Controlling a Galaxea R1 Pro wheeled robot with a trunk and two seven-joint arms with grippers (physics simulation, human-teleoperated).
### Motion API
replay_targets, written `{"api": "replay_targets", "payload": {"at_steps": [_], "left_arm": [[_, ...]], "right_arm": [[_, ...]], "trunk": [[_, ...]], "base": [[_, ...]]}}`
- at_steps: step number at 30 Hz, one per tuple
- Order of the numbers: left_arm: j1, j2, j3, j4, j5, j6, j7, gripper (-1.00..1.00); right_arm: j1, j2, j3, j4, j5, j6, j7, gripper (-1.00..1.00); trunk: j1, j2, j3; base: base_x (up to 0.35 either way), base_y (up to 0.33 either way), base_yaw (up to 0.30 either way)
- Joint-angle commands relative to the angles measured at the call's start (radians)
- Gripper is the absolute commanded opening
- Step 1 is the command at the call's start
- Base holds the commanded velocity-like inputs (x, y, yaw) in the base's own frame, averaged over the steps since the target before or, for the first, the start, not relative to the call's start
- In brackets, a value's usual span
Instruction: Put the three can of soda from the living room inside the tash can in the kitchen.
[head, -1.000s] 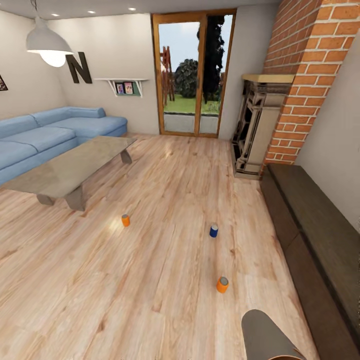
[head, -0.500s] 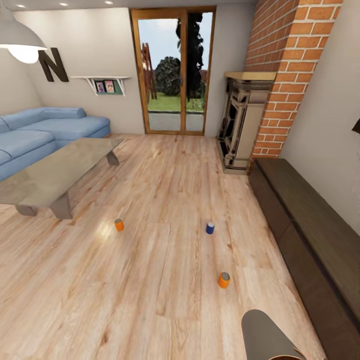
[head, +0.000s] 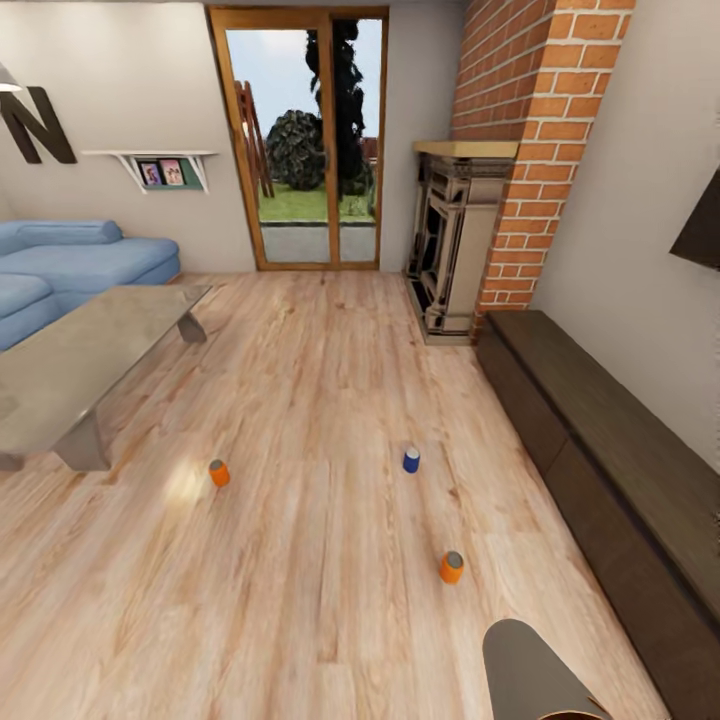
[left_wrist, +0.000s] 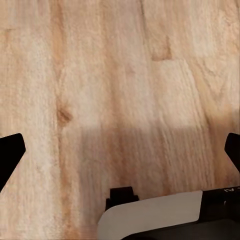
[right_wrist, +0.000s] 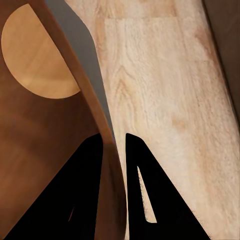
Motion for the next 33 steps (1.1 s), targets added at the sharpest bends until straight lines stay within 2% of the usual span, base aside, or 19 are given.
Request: {"api": "replay_targets", "payload": {"at_steps": [1,12,23,33], "left_arm": [[0.0,0.0,0.001,0.0,0.0,-0.001,0.001,1.0],[0.0,0.001,0.001,-0.001,0.002,-0.002,0.001,1.0],[0.0,0.002,0.001,-0.001,0.004,-0.003,0.001,1.0],[0.0,0.002,0.001,-0.001,0.003,-0.004,0.0,1.0]], "right_arm": [[0.0,0.0,-0.008,-0.002,-0.005,-0.001,0.005,-1.0],[0.0,0.0,-0.008,-0.002,-0.005,0.0,0.005,-1.0],[-0.001,0.0,-0.008,-0.002,-0.005,-0.001,0.004,-1.0],[-0.001,0.001,-0.006,0.0,-0.005,0.0,0.003,-1.0]], "trunk": [[0.0,0.0,0.0],[0.0,0.0,0.0],[0.0,0.0,0.0],[0.0,0.0,0.0]], "base": [[0.265,0.227,-0.233],[0.269,0.087,-0.234],[0.261,-0.071,-0.231],[0.05,-0.108,-0.13]]}}
